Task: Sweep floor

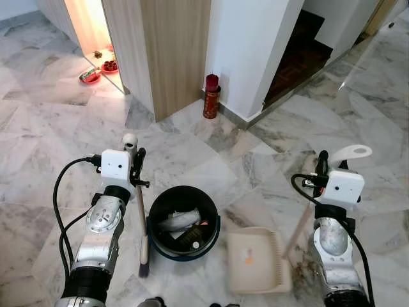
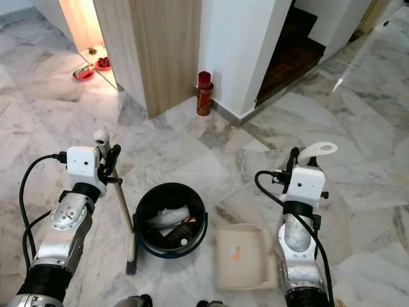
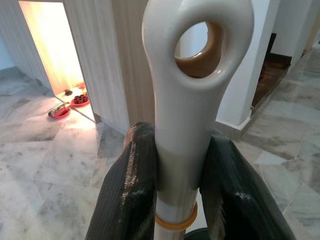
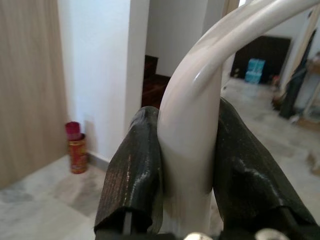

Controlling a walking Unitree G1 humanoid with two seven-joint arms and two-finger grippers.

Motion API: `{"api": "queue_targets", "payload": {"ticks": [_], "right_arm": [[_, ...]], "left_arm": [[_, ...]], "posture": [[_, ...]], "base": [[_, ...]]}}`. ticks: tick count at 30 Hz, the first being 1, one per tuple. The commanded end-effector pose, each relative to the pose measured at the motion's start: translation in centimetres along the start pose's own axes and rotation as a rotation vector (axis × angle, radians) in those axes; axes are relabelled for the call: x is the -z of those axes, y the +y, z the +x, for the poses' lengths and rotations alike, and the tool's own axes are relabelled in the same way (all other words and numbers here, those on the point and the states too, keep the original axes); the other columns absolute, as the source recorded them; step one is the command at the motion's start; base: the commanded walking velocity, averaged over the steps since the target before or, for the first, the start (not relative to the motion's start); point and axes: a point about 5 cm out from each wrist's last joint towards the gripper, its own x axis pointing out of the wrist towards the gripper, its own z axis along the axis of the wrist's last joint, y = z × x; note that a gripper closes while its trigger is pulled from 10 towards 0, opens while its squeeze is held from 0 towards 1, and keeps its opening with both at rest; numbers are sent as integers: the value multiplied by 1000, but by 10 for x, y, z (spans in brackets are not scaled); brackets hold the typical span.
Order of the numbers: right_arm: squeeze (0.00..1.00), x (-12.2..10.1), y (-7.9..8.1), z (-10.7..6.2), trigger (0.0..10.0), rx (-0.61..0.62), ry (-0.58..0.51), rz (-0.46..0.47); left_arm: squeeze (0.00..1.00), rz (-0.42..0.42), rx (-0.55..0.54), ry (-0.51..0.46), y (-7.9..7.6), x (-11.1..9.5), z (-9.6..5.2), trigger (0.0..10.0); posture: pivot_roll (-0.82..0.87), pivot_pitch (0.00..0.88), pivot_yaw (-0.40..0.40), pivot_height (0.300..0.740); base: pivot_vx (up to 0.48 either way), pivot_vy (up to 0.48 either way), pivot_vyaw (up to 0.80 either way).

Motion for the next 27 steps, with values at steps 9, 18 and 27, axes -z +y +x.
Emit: {"api": "queue_targets", "payload": {"ticks": [9, 18, 27], "right_arm": [[0, -3, -2, 5, 10000, 6, -42, 21], [0, -4, 1, 5, 10000, -13, -47, 29], [0, -3, 3, 4, 10000, -31, -47, 27]], "left_arm": [[0, -46, 13, -65, -5, -8, 0, 10000], [0, -46, 18, -63, -6, -6, -2, 10000], [0, -42, 30, -73, -9, -8, -1, 10000]], "posture": [[164, 134, -96, 740], [163, 130, -95, 740], [163, 138, -95, 740]], "base": [[0, 0, 0], [0, 0, 0], [-88, 0, 0]]}}
